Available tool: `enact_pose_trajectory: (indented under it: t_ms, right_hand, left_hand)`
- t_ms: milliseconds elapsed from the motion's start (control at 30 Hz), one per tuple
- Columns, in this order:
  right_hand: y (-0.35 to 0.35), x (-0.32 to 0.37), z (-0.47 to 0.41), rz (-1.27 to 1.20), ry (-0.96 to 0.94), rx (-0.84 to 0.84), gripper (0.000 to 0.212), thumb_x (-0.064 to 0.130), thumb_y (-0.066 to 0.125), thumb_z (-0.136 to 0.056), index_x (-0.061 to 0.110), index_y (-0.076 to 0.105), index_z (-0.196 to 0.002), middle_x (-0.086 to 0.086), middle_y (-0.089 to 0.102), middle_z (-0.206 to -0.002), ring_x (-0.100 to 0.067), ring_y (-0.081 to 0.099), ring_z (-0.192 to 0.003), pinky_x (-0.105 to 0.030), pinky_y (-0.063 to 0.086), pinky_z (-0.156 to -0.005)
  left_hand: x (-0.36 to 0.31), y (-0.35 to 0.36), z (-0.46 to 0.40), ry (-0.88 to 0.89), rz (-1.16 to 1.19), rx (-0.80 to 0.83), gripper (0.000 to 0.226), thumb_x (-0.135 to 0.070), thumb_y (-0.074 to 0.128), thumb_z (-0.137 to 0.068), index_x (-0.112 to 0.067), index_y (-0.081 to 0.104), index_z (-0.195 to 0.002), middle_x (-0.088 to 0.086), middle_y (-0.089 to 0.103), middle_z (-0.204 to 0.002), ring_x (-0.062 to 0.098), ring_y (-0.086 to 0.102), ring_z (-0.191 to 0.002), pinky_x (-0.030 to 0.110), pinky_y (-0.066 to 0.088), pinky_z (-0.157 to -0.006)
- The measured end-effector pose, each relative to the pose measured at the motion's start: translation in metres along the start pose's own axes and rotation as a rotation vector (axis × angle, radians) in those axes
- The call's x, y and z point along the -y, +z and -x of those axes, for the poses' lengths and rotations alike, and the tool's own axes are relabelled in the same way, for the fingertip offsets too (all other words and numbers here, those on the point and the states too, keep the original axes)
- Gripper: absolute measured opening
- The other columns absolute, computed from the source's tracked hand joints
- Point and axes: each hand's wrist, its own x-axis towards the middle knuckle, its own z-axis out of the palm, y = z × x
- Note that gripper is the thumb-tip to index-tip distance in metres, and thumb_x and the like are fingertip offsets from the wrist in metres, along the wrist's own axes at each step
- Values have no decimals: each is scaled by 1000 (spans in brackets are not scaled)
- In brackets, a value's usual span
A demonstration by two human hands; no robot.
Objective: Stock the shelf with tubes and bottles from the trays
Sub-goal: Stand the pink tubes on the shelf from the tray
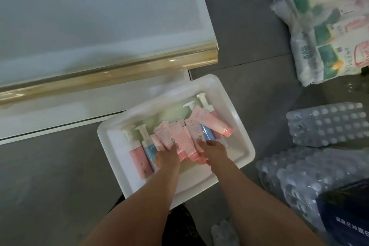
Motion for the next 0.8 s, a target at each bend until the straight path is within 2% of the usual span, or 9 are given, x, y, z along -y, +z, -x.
enact_pose_trajectory:
  t_ms: [67, 133, 200, 233, 300, 433, 500, 700, 800]
  right_hand:
    - [-1, 4, 2, -78, 22, 35, 30, 42, 76, -85, 15, 64, -91, -11, 74, -91, -30, 73, -87, -53, 58, -88]
    - [0, 1, 2, -125, 46, 41, 23, 34, 76, -88, 17, 61, -87, -10, 70, -91, -23, 68, -78, -48, 60, -87]
    - [3, -5, 0, -103, 37, 14, 27, 35, 78, -86, 12, 67, -95, -9, 72, -91, -17, 65, -69, -35, 62, -69]
    - [5, -7, -1, -98, 28, 14, 29, 36, 79, -85, 12, 69, -99, -8, 73, -90, -15, 63, -64, -28, 56, -58]
    - [10, -8, -1, -154, 34, 76, 25, 33, 77, -87, 13, 72, -102, -6, 73, -83, -11, 59, -55, -22, 45, -47]
    - [18, -3, 14, -249, 102, 159, 25, 33, 75, -89, 10, 73, -100, -6, 70, -72, -15, 58, -58, -27, 47, -57]
    - [17, -1, 26, -284, 121, 171, 25, 34, 75, -89, 11, 73, -97, -8, 69, -75, -18, 58, -65, -30, 48, -64]
    - [-8, 24, 69, -428, 60, 181, 30, 27, 72, -93, 8, 67, -115, -10, 71, -87, -18, 65, -66, -25, 50, -50]
    - [-25, 46, 98, -432, -36, 215, 22, 25, 65, -98, 7, 68, -109, -5, 67, -69, -15, 61, -57, -27, 49, -52]
  left_hand:
    - [-3, 1, 4, -2, 1, 6, 57, -56, 69, -85, -1, 62, -101, 9, 69, -91, 26, 72, -81, 37, 61, -76]
    - [-4, 1, 8, -36, 20, 47, 54, -59, 66, -85, -6, 60, -96, 6, 68, -85, 22, 70, -76, 34, 60, -74]
    - [-1, 5, 4, -63, 39, 71, 59, -65, 64, -84, -9, 60, -100, 5, 67, -86, 23, 69, -78, 35, 60, -77]
    - [1, 8, -1, -70, 47, 84, 63, -69, 62, -82, -10, 62, -105, 5, 69, -89, 23, 69, -80, 36, 60, -79]
    - [3, 9, -5, -62, 26, 98, 63, -69, 64, -80, -14, 65, -109, 5, 71, -90, 24, 70, -79, 37, 61, -79]
    - [1, -3, 13, -100, 153, 185, 46, -54, 72, -83, -12, 67, -98, 6, 71, -82, 15, 62, -61, 24, 51, -52]
    - [-1, -10, 24, -105, 220, 229, 44, -50, 74, -84, -10, 67, -100, 8, 71, -89, 16, 60, -65, 24, 48, -52]
    - [-20, -52, 68, -39, 344, 303, 32, -39, 71, -90, -9, 68, -102, 8, 71, -89, 19, 61, -73, 30, 52, -62]
    - [-34, -72, 92, 80, 376, 305, 29, -36, 67, -93, -10, 63, -108, 5, 67, -93, 19, 61, -79, 29, 47, -62]
